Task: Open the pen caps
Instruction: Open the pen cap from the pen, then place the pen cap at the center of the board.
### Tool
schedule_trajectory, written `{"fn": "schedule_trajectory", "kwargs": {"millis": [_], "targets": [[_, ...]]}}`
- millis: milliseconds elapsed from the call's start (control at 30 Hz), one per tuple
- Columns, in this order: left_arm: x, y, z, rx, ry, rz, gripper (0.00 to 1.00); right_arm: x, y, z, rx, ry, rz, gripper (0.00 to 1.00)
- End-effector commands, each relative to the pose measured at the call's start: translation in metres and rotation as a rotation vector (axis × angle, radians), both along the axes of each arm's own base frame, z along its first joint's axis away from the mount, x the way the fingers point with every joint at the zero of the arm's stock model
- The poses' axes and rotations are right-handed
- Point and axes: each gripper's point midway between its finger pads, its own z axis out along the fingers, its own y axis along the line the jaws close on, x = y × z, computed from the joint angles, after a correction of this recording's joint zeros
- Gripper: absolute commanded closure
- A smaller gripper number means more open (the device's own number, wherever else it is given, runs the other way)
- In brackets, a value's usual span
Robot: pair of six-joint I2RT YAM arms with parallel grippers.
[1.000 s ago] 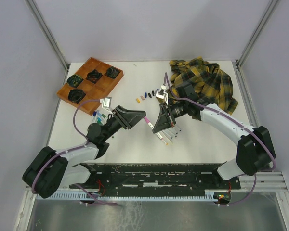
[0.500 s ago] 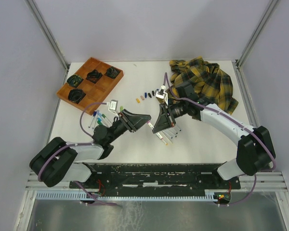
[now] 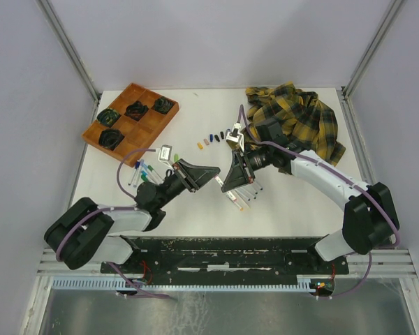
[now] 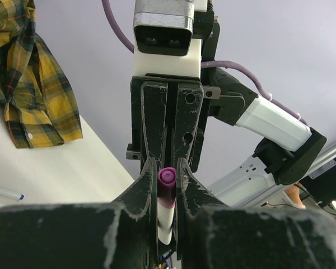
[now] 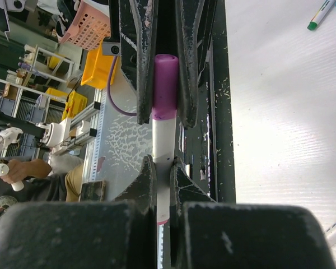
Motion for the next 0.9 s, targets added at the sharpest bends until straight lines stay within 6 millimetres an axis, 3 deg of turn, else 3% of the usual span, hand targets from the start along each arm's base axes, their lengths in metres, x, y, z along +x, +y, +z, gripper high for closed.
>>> {"fn": "schedule_trajectory", "kwargs": {"millis": [0,100,200,300,433,533,633,867], "targets": [[0.02,0.008,0.031,0.002,-0.09,0.102,0.97,0.005,0.003,0.004,0.03,-0.011,0.005,1.0],[0.056,0.035,0.058,0.029,-0.133,0.255,0.97,0.004,0.006,-0.002,0.024,0.022,0.007,1.0],[0.09,0.075,0.106,-0.015,-0.187,0.4,0.97,-0.001,0.01,-0.007,0.015,0.041,0.028,1.0],[0.115,0.101,0.144,-0.075,-0.216,0.471,0.97,-0.005,0.012,-0.009,0.005,0.034,0.045,1.0],[0.12,0.104,0.152,-0.097,-0.226,0.471,0.97,-0.005,0.012,-0.008,0.005,0.036,0.045,1.0],[0.123,0.103,0.135,-0.062,-0.186,0.469,0.97,-0.002,0.009,-0.009,-0.032,-0.002,0.025,1.0],[0.128,0.105,0.097,0.012,-0.096,0.495,0.97,0.004,0.003,-0.014,-0.087,-0.105,-0.007,1.0],[0.146,0.119,-0.028,0.264,0.253,0.596,0.97,0.023,-0.004,-0.022,-0.181,-0.213,-0.13,1.0]]}}
